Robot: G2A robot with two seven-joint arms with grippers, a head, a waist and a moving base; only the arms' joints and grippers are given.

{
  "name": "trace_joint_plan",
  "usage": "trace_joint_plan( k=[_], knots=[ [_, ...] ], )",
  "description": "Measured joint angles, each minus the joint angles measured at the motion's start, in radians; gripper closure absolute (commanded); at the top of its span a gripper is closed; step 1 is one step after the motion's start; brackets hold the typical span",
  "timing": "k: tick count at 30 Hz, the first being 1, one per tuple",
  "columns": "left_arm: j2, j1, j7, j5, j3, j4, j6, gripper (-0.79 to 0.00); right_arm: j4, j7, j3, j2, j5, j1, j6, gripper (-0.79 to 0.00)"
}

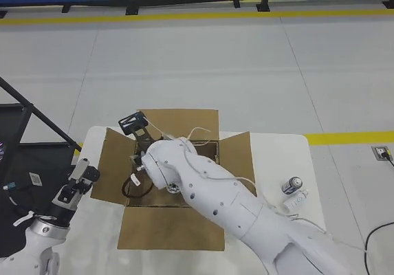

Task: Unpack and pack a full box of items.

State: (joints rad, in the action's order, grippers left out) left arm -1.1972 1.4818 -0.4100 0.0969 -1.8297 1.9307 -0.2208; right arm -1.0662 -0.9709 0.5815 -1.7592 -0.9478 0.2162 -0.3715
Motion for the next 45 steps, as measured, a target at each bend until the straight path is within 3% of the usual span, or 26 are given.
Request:
trace_joint_plan(
  k=[4,7,13,17,21,26,35,45],
  knots=[
    [0.001,-0.007,-0.005,-0.009,0.013,0.001,0.003,-0.785,-0.466,-0.197,0.169,0.133,-0.299,0.260,-0.037,-0.785],
    [0.002,-0.011,-0.007,-0.014,0.022,0.001,0.006,-0.785,-0.750,-0.313,0.308,0.197,-0.503,0.461,-0.013,-0.785],
    [0.004,-0.023,-0.010,-0.023,0.044,-0.006,0.011,-0.785,-1.108,-0.445,0.542,0.242,-0.803,0.761,-0.030,-0.785],
    [0.004,-0.038,-0.010,-0.025,0.064,-0.018,0.016,-0.785,-1.174,-0.478,0.723,0.230,-0.855,0.896,0.001,-0.785],
    [0.005,-0.055,-0.012,-0.025,0.082,-0.034,0.017,-0.785,-1.161,-0.522,0.888,0.205,-0.817,0.962,0.045,-0.785],
    [0.006,-0.072,-0.014,-0.028,0.096,-0.050,0.018,-0.785,-1.017,-0.567,1.046,0.178,-0.746,0.950,0.089,-0.785],
    [0.009,-0.086,-0.017,-0.023,0.100,-0.067,0.020,-0.785,-0.681,-0.565,1.115,0.149,-0.773,0.833,0.087,-0.785],
    [0.013,-0.086,-0.016,-0.012,0.087,-0.075,0.018,-0.785,-0.481,-0.565,1.200,0.089,-0.867,0.718,0.087,-0.754]
  ],
)
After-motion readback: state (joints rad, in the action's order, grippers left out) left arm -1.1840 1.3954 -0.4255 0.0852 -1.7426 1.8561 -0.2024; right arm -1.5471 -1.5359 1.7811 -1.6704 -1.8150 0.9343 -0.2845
